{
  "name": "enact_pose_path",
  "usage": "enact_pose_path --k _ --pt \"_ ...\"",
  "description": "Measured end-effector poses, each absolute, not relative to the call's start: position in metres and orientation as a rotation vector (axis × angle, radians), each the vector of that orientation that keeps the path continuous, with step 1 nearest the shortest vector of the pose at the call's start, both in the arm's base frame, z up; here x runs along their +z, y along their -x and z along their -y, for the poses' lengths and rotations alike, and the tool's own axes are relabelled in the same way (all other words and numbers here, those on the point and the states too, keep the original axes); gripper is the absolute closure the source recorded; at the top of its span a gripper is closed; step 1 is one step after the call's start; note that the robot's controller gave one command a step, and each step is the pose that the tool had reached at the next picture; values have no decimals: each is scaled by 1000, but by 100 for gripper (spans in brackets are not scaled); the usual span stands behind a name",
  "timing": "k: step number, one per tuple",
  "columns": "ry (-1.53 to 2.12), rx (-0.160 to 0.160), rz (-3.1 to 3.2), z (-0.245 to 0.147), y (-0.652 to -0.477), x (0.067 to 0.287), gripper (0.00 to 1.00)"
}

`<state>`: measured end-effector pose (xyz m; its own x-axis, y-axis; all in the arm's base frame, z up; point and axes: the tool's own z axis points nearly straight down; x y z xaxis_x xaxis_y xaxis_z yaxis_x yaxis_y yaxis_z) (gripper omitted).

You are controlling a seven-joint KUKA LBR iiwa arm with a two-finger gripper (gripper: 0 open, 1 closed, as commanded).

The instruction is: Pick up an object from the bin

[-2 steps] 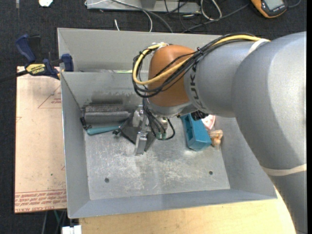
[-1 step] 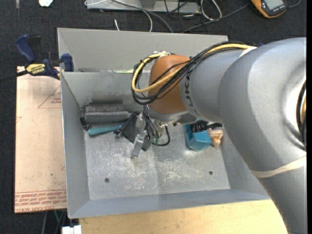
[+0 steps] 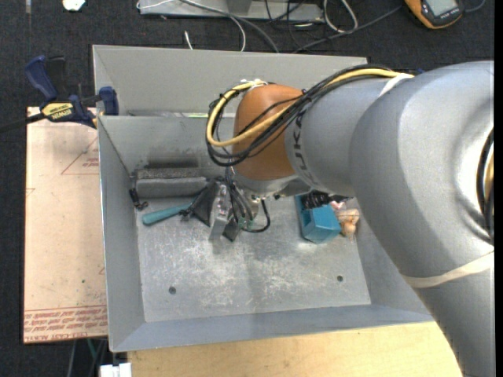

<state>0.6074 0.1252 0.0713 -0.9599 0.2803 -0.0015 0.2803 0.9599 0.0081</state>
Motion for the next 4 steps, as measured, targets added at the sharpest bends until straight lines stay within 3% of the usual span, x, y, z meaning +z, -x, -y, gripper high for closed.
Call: enact_pose_path --k 1,4 --pt "-444 12 -3107 -125 -607 71 100" --pt "-441 13 -3109 -125 -606 184 100"
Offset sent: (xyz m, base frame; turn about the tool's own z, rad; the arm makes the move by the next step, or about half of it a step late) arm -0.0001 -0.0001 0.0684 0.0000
